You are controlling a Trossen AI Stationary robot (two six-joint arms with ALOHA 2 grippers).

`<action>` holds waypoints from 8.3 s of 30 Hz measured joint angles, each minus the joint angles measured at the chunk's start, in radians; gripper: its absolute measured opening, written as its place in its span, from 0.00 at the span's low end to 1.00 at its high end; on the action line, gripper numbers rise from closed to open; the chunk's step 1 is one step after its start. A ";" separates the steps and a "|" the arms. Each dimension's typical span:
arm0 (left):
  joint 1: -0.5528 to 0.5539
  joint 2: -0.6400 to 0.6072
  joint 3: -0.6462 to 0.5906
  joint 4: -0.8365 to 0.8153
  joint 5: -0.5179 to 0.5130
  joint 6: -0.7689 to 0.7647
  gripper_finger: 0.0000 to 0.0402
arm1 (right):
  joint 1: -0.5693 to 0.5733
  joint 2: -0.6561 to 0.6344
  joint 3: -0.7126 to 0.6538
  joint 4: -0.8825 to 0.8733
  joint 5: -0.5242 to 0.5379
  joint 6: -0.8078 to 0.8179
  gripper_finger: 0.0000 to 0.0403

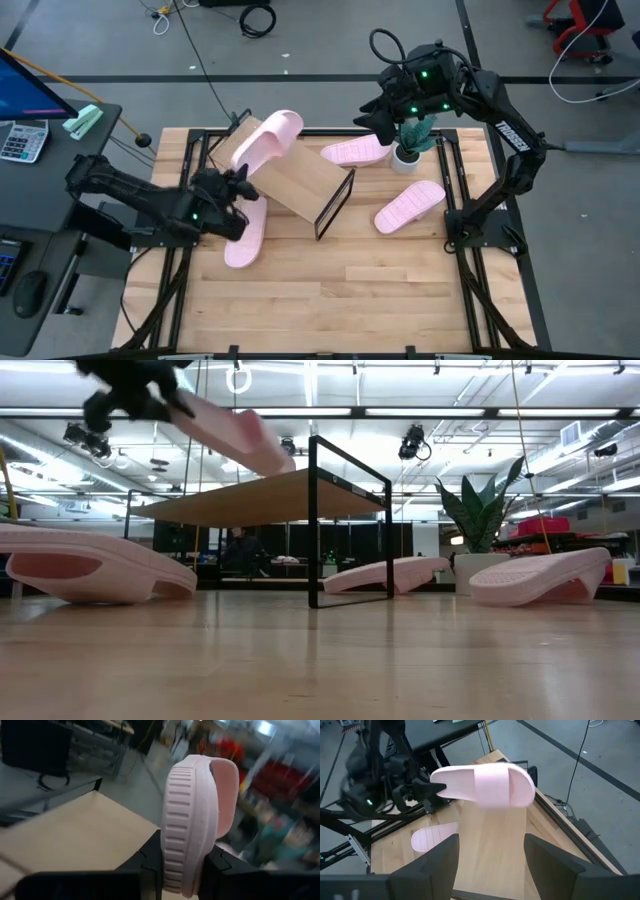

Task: Pick and place slides into the shelf
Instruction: Put the pink slipper on the shelf

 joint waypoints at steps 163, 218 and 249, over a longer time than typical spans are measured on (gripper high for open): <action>0.470 -0.337 -0.192 0.137 0.601 -0.286 0.18 | 0.000 -0.001 0.000 -0.001 -0.011 0.001 0.51; 0.473 -0.409 -0.294 0.124 0.525 -0.276 0.41 | 0.000 -0.001 0.000 -0.026 -0.007 0.002 0.51; 0.597 -0.417 -0.294 0.180 0.560 -0.312 0.62 | 0.020 -0.001 0.000 -0.025 -0.007 0.002 0.51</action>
